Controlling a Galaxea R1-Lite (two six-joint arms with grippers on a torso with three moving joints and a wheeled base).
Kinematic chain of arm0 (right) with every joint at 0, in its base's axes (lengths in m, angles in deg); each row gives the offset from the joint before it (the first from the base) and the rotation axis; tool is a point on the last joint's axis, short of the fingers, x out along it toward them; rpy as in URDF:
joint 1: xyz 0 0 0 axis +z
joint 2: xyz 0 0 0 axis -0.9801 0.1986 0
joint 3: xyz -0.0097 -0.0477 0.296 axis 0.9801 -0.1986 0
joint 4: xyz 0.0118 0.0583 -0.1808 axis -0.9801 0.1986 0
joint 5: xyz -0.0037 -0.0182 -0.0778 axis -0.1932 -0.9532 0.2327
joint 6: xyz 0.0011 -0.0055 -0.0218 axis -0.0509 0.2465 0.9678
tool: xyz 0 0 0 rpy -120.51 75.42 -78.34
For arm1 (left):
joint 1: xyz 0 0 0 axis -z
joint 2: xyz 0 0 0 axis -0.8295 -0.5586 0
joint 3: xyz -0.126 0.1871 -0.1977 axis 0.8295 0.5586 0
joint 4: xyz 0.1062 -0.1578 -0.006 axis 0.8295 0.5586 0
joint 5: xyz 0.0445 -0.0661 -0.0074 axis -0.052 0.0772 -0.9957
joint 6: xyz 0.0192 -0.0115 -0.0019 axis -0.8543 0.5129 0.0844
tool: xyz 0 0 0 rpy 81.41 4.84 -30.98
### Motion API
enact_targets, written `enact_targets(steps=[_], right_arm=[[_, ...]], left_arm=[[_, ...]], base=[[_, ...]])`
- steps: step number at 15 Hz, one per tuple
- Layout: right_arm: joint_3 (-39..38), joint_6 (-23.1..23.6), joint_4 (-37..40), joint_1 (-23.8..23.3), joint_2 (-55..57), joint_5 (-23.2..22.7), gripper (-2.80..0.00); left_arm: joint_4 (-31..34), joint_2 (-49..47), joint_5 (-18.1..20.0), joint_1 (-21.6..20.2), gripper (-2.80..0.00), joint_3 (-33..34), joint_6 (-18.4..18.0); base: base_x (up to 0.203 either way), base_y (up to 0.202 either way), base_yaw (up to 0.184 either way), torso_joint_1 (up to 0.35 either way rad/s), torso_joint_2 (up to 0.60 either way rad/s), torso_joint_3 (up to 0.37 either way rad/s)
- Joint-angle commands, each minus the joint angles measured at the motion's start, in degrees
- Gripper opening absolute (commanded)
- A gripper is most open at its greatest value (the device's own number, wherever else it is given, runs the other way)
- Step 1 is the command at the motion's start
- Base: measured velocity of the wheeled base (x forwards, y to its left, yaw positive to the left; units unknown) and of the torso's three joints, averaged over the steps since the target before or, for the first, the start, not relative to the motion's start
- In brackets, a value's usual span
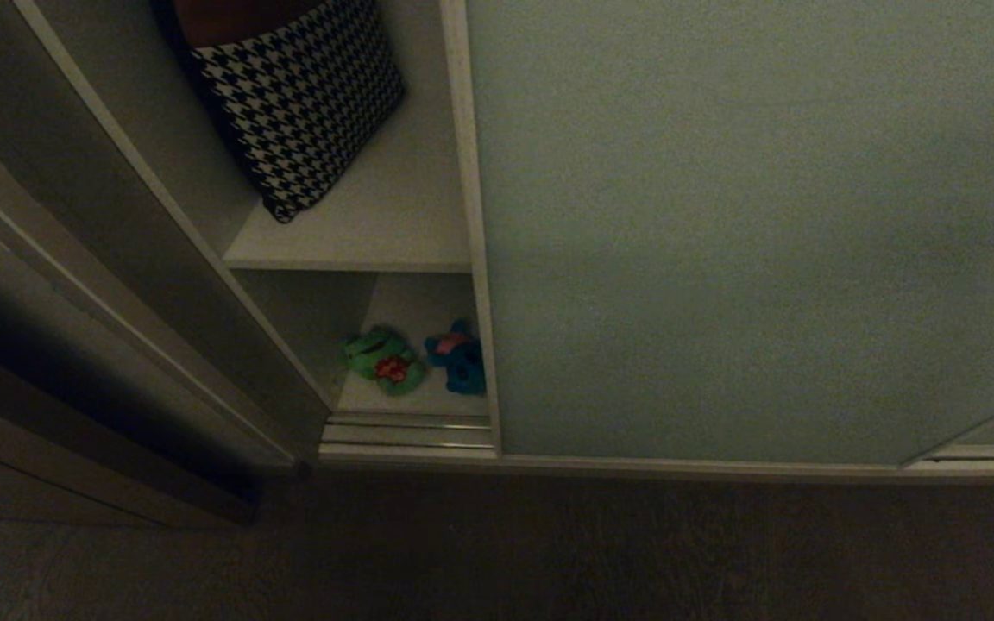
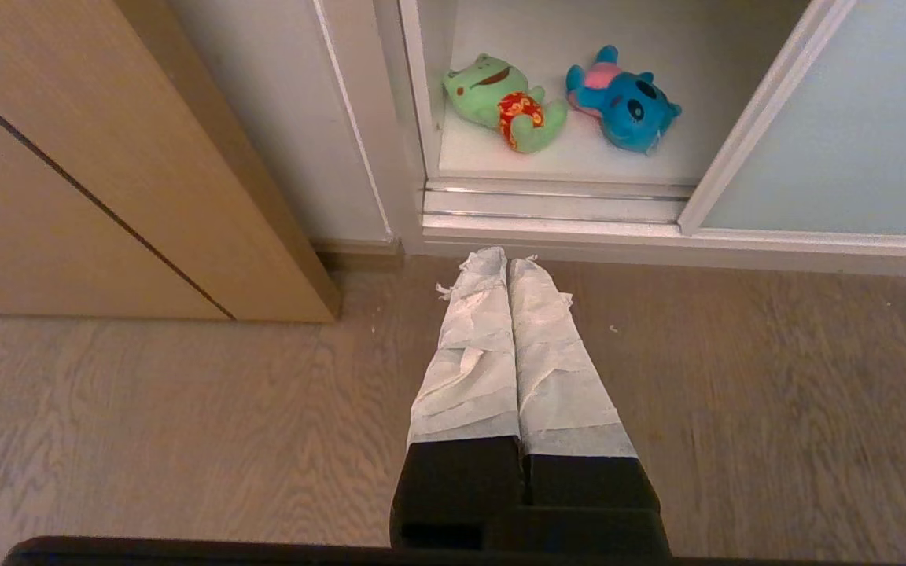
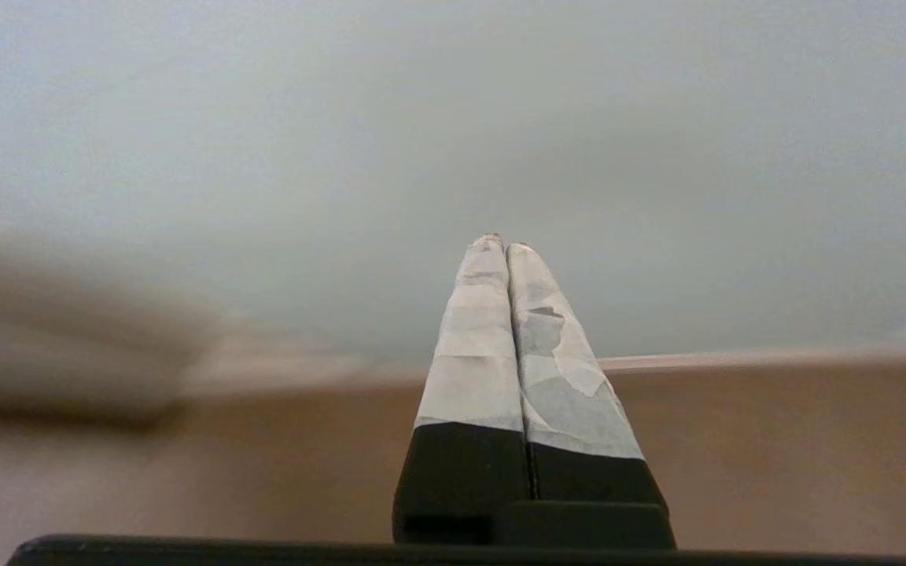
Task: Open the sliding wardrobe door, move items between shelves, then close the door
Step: Close the door
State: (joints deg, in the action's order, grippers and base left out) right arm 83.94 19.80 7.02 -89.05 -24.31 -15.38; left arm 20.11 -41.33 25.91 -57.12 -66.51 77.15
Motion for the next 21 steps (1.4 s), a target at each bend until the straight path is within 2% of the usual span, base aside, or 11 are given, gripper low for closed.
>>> enact_targets(steps=[1,5,7,8,10,12,18,20,21], right_arm=[[-0.1,0.1,-0.2,-14.4,-0.1,-1.3,-2.8],[0.9,1.1,-3.4,-42.6,1.3,-4.2,-2.8],[2.0,2.0,-6.1,-53.6,4.2,-5.0,-2.8],[2.8,2.2,-8.3,-57.6,7.1,-5.2,-2.8],[5.0,2.3,-13.5,-61.1,14.0,-5.9,-2.8],[9.7,2.2,-16.3,-62.4,22.0,-6.6,-2.8],[31.1,0.0,-17.3,-63.2,43.9,-13.3,-2.8],[36.6,-1.5,-14.7,-63.2,48.7,-17.5,-2.8],[39.3,-2.3,-11.5,-63.2,50.5,-21.6,-2.8]], left_arm=[[0.0,-0.1,0.0,0.0,-2.8,0.0,0.0],[0.0,-0.1,0.0,0.0,-2.8,0.0,0.0],[0.0,-0.1,0.0,0.0,-2.8,0.0,0.0],[0.0,-0.1,0.0,-0.1,-2.8,0.0,0.0],[0.0,-0.1,0.0,0.0,-2.8,0.0,0.0],[0.0,-0.1,0.0,-0.1,-2.8,0.0,0.0],[0.0,-0.1,0.0,-0.1,-2.8,0.0,0.0],[0.0,-0.1,0.0,0.0,-2.8,0.0,0.0],[0.0,-0.1,0.0,-0.1,-2.8,0.0,0.0]], base=[[0.0,0.0,0.0,0.0,0.0,0.0],[0.0,0.0,0.0,0.0,0.0,0.0],[0.0,0.0,0.0,0.0,0.0,0.0],[0.0,0.0,0.0,0.0,0.0,0.0],[0.0,0.0,0.0,0.0,0.0,0.0],[0.0,0.0,0.0,0.0,0.0,0.0],[0.0,0.0,0.0,0.0,0.0,0.0],[0.0,0.0,0.0,0.0,0.0,0.0],[0.0,0.0,0.0,0.0,0.0,0.0]])
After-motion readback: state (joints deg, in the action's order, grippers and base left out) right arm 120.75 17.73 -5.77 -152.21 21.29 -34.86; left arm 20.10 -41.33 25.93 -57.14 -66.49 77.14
